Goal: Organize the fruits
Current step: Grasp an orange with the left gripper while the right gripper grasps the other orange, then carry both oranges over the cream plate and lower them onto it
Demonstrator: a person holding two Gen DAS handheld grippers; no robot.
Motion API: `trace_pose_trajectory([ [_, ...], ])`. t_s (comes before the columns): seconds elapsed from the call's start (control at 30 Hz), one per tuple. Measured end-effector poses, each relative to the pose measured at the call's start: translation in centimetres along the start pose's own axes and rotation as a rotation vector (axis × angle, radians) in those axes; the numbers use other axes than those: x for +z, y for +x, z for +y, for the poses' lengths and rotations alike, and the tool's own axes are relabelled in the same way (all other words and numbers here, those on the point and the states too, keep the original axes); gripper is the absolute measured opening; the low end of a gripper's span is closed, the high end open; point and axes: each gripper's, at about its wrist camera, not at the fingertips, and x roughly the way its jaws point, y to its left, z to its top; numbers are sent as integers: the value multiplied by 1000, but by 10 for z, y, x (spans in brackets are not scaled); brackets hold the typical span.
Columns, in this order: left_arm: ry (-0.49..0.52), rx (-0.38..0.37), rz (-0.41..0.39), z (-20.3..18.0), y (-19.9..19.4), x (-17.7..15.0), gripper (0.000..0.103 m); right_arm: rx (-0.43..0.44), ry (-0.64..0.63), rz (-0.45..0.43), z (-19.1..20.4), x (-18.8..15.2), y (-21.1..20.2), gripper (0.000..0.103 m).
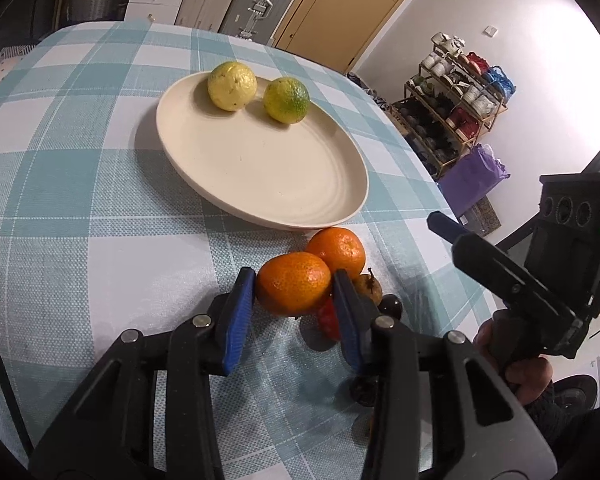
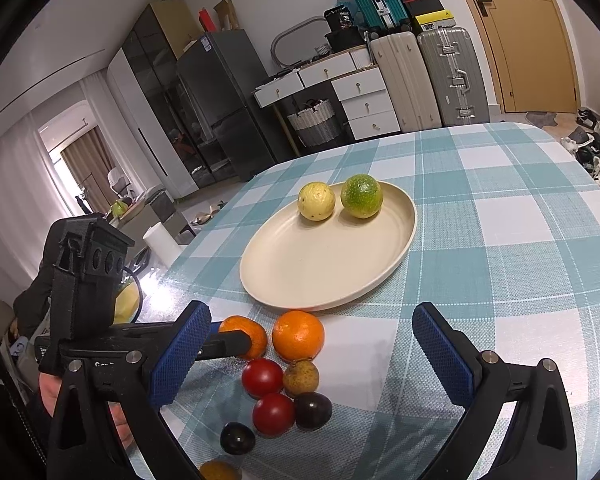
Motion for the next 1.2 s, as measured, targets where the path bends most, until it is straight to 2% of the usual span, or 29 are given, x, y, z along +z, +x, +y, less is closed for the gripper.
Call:
trace_pose_trajectory([
  [0.33,-19,-8,-18,13,-15,-1,36,8,-8,45,6,-3,14,103],
  [0.67,-55,-3,-45,32,-32,-2,36,-22,-21,114,11,-7,35,103],
  [1.0,-74,-15,-50,41,-36,-6,36,-26,-29,173,18,-10,58,102],
  [1.17,-83,-21,-45,45,-37,-7,36,-46,-42,198,21,-9,67,97],
  [1.2,-84,-22,-45,45,-36,-7,36,-52,-48,203,22,-10,69,89],
])
